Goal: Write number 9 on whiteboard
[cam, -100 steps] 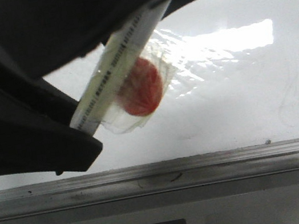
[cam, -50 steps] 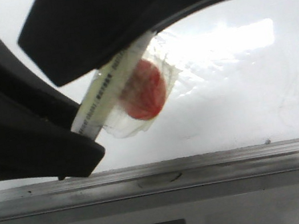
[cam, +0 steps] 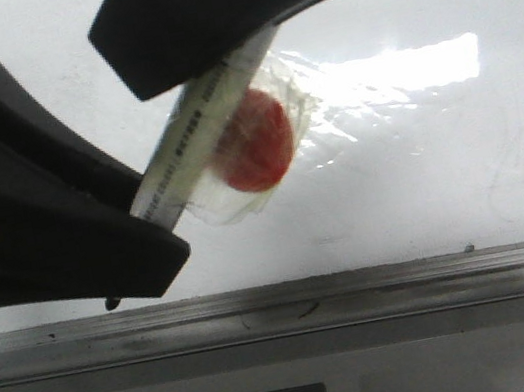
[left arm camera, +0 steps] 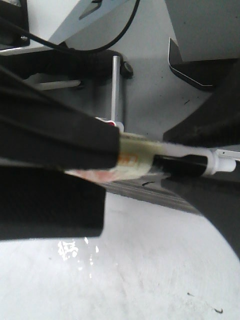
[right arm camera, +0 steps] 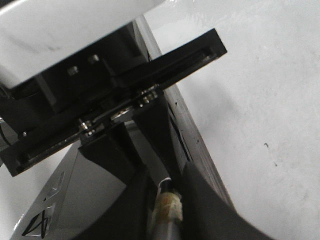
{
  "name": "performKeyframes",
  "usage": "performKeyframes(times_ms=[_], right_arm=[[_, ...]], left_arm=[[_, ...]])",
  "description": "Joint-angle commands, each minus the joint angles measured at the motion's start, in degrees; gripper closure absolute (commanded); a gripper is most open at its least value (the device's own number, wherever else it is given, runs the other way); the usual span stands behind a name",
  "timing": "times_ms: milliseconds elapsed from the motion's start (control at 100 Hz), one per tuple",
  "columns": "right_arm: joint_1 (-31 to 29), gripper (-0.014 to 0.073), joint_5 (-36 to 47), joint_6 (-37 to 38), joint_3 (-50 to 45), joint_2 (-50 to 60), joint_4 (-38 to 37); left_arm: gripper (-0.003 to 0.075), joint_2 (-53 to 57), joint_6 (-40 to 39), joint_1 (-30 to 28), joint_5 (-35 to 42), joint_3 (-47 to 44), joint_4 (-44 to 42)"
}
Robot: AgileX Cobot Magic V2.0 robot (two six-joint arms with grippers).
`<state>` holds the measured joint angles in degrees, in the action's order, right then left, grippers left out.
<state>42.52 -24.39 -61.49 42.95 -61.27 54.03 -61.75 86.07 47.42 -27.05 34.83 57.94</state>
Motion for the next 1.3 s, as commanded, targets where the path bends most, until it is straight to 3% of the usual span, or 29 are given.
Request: performKeyframes(times_ms=[0,150,220,370,520,670,840,920,1000,1040,1120,1290], right_arm=[[0.24,0.0642,-4.21,3.26,3.66,0.59,1.14],[0.24,0.0633,-7.47,17.43,10.09,0.59,-12.67],[0.24,0.0633,-12.27,26.06,14.05,0.59,-24.68],[0.24,0.0633,-23.10,39.38,20.57,0.59,-44.39],[0.78,0.0633,-24.21,40.10,24.37,2.60,-48.44],[4.42,0.0632,-23.38,40.67,23.61,7.29,-51.66],[6.64,0.0632,-20.39,47.27,16.16,12.17,-68.29],[6.64,0.0632,-15.36,53.25,11.38,15.23,-77.49],[6.64,0.0633,-5.17,67.69,7.09,18.92,-85.90],[6.64,0.0633,-0.72,71.13,5.71,20.21,-88.06],[6.64,0.0633,5.77,72.13,3.66,21.43,-89.68],[6.37,0.0634,3.40,72.13,3.73,19.45,-92.79]], left_arm=[[0.0603,1.26,-0.31,0.30,6.84,2.01,7.30],[0.0206,2.39,-0.31,0.30,9.01,2.01,17.44],[0.0109,3.84,-0.31,0.30,10.62,2.01,21.09],[0.0103,8.14,-0.31,0.30,12.50,2.01,22.88],[0.0105,14.96,-0.31,0.30,15.72,2.01,24.20],[0.0209,22.73,-0.31,0.30,24.29,1.09,25.90],[0.0415,28.72,-0.31,0.30,32.46,-1.84,28.93],[0.0499,30.19,-0.31,0.30,32.56,-3.35,31.09],[0.0571,30.39,-0.31,0.30,31.35,-4.62,35.01],[0.0594,30.39,-0.31,0.30,30.39,-5.06,36.07],[0.0636,30.39,-0.31,0.30,28.01,-5.78,36.42],[0.0738,30.39,-0.31,0.30,25.02,-6.79,36.31]])
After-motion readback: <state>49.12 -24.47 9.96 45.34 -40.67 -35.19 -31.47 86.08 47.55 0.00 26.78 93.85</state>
